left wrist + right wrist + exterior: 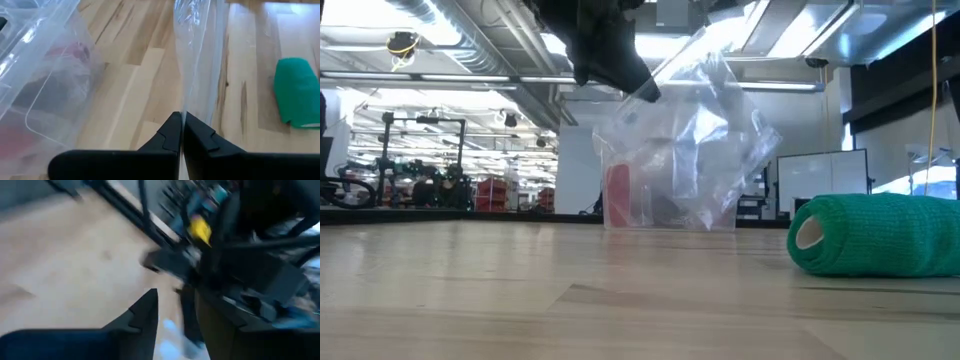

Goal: Roll bandage
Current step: Open the transparent zip lock bag

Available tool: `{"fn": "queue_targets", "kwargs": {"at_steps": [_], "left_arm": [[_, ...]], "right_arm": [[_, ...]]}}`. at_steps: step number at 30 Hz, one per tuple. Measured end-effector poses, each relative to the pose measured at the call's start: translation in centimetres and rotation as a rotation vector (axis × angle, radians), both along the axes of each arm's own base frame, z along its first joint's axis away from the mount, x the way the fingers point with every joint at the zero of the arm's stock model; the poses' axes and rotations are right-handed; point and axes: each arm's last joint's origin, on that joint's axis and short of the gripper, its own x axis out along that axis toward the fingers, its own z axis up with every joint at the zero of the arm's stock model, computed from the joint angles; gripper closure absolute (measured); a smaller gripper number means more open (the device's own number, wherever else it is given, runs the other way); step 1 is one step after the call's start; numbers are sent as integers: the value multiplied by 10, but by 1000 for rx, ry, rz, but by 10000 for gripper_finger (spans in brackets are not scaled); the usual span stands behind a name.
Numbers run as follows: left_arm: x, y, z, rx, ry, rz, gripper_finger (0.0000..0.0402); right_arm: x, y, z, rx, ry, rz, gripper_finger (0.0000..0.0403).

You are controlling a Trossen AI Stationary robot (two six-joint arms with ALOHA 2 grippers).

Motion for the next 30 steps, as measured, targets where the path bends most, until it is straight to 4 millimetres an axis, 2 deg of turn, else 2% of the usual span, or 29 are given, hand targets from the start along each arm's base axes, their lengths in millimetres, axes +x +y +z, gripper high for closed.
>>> {"fn": "queue_targets", "kwargs": {"at_steps": [6,11,15,20,30], "left_arm": [[-1,-3,-1,9,10,-15,400],[-1,-3,-1,11,18,-16,400],[-1,-3,-3,19,28,-20,399],[-2,-5,-3,26,35,-29,400],[-4,-12,-3,43,43,-64,399]], "right_arm": [[39,-4,-21,-289,180,-107,276],[57,-6,-30,-412,319,-189,276],[61,-4,-31,-454,356,-186,276],[57,-5,-37,-485,422,-172,283],[57,-14,-39,-493,451,-210,373]]}}
